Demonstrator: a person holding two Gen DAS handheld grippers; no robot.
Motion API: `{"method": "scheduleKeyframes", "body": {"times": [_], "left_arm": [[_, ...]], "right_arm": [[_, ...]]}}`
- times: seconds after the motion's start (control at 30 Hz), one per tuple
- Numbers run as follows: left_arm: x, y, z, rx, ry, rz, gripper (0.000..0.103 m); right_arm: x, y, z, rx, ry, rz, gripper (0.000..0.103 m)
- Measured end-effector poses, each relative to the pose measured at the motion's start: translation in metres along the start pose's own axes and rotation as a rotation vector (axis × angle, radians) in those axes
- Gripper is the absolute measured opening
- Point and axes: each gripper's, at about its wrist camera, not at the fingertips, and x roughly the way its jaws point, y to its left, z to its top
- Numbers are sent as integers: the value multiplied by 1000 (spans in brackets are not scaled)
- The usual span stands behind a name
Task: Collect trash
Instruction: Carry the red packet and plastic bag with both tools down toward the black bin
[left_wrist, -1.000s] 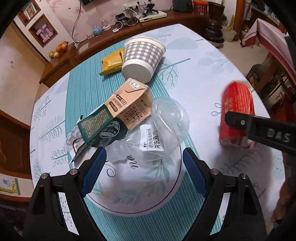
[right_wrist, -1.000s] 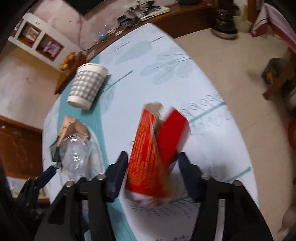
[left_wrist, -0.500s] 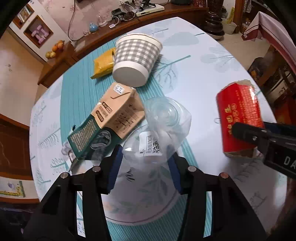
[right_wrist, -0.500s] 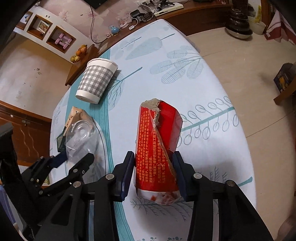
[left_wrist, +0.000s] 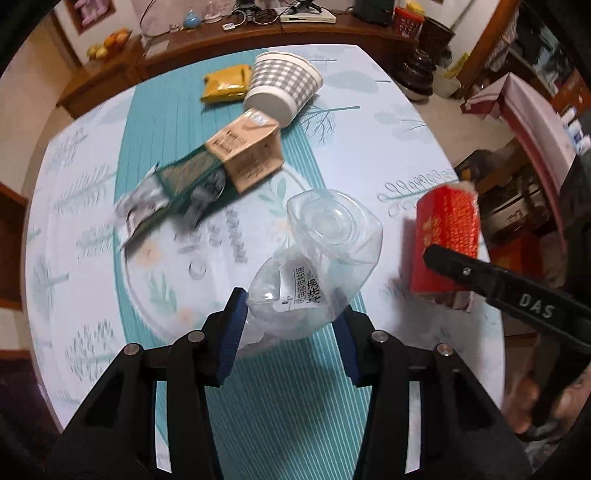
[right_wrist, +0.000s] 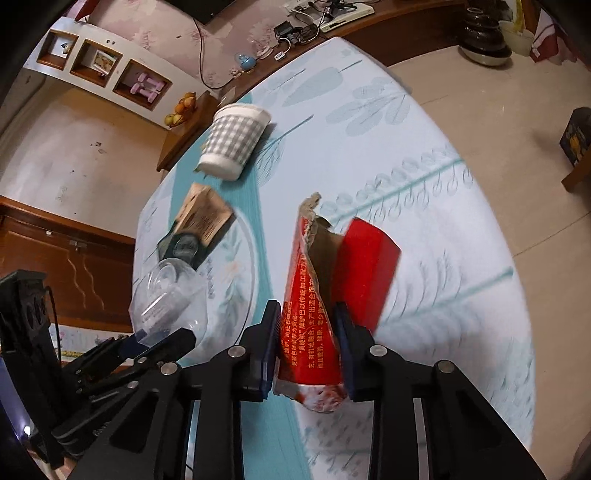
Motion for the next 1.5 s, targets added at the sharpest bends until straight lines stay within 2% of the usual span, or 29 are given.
{"method": "scheduleKeyframes", "body": {"times": [0.2, 0.43, 0.73, 0.97, 1.23, 1.5], "left_arm": [[-38, 18, -39, -30, -20, -40, 42], [-81, 37, -108, 13, -60, -119, 42], [-125, 71, -201, 103, -90, -194, 42], [-151, 97, -271, 148, -82, -248, 41], [-162, 104, -326, 176, -29, -289, 41], [-154, 99, -363, 162, 13, -287, 41]], "right_arm": [[-21, 15, -49, 6, 5, 32, 27], [-55, 46, -124, 3, -74, 37, 26], [-89, 96, -269, 37, -166, 3, 26], [-109, 122, -363, 61, -219, -31, 26], [-120, 134, -428, 71, -183, -86, 26], [-109, 123, -454, 76, -117, -113, 26]]}}
